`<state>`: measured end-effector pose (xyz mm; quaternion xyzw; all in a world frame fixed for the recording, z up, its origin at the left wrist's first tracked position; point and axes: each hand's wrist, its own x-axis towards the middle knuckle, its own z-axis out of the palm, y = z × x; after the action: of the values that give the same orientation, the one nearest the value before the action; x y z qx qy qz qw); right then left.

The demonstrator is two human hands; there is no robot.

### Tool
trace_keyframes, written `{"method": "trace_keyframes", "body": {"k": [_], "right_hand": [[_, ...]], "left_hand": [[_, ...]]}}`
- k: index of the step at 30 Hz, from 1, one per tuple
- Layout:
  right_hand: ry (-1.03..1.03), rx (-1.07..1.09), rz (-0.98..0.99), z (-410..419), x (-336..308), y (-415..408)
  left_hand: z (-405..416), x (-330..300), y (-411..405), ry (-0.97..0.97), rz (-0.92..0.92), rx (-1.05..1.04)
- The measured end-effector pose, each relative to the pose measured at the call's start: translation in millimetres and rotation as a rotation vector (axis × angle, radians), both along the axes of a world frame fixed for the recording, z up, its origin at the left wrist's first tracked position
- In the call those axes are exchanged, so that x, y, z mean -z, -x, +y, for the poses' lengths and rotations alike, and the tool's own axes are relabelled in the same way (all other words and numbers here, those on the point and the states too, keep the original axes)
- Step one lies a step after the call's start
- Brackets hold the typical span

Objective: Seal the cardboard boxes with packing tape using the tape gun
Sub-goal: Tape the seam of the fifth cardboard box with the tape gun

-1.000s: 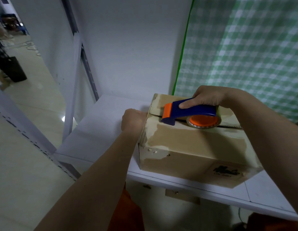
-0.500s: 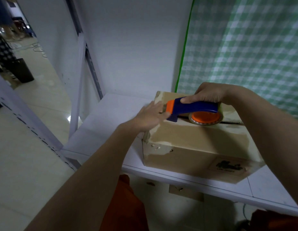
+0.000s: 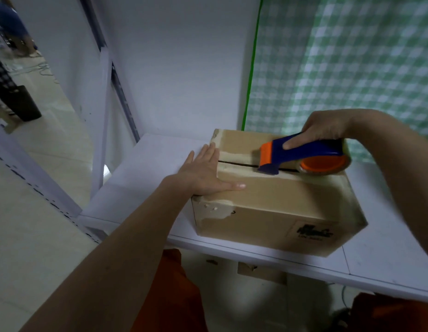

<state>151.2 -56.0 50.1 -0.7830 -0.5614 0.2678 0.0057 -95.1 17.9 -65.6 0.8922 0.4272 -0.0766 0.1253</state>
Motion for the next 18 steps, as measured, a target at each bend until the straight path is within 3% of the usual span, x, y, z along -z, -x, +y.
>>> {"method": "trace_keyframes", "body": {"k": [4,10,18], "right_hand": [[-0.030,0.014,0.032,-4.7,8.6,-8.0],[-0.033,0.019,0.076,-3.2,10.7,-10.1],[-0.039,-0.001,0.089,-7.1,15.6,-14.3]], "left_hand": [[-7.1,-6.7,-16.0,-0.039,0.106,-0.019],[-40.5,2.0,-50.5,-0.023,0.016,0.146],[-39.6,10.3,-55.3,-0.042,-0.007,0.125]]}}
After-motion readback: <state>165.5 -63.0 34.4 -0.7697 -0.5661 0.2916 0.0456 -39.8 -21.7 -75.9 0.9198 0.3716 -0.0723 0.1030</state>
